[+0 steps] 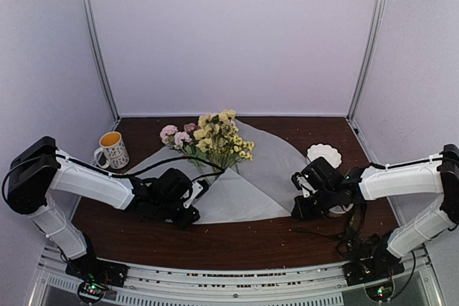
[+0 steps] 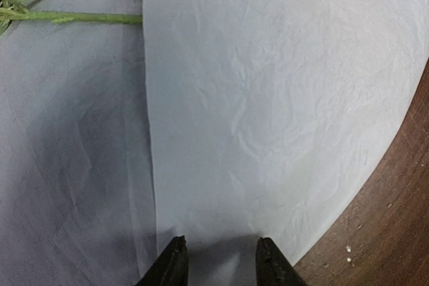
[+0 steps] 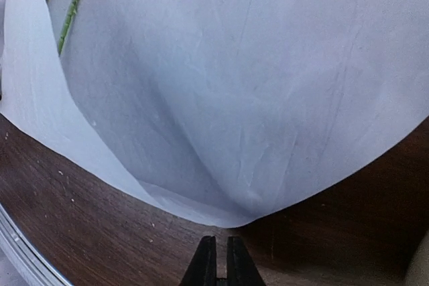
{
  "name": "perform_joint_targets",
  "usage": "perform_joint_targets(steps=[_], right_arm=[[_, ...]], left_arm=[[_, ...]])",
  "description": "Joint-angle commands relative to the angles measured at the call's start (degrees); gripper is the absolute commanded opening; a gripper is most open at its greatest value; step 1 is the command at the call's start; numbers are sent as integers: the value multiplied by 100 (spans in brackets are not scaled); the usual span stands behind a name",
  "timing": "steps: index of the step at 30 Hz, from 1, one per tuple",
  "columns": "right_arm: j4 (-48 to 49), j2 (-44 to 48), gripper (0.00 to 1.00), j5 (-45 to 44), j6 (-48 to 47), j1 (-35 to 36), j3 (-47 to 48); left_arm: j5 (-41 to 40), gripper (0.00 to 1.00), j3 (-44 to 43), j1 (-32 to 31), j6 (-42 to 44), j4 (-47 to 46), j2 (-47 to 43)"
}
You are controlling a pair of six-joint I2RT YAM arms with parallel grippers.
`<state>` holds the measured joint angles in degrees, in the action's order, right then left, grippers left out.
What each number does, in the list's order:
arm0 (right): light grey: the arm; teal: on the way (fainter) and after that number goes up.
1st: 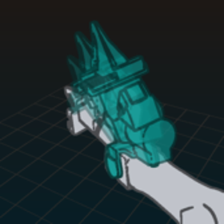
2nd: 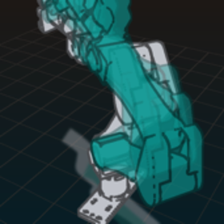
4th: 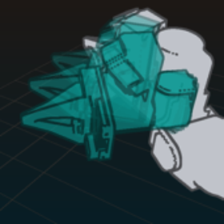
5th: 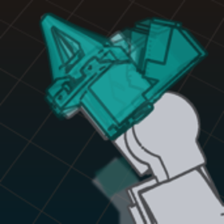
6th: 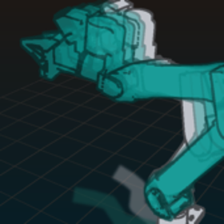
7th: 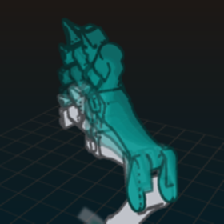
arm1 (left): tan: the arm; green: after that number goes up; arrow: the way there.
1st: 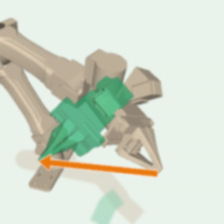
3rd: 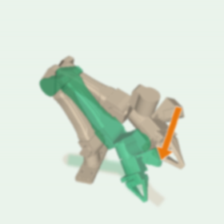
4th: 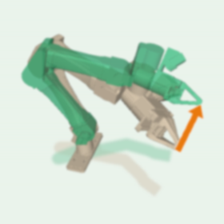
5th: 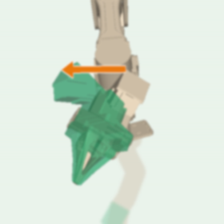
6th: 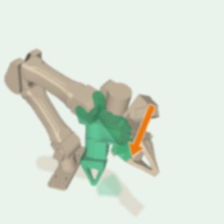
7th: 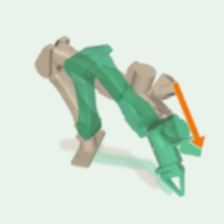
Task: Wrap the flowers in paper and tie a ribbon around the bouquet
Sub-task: Press the fold line on the 1/4-folded wrapping paper.
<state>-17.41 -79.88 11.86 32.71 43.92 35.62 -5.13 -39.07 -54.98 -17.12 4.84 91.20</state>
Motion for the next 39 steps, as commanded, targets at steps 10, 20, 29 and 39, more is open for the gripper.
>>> perform_joint_targets(steps=[10,20,29,39], right_arm=[[782,-2255,8,1634,-1019,1309,3063],[407,-3579,7,1719,-1057,1294,3443],[144,-3616,7,1497,-1005,1217,3440],[115,-3616,7,1413,-1015,1227,3444]], left_arm=[[48,38,388,-65,-306,610,-32],[-633,45,246,-74,-473,1193,-633],[-2784,96,134,-13,-1493,2069,-2909],[-1944,98,790,1771,-2162,1853,-4673]])
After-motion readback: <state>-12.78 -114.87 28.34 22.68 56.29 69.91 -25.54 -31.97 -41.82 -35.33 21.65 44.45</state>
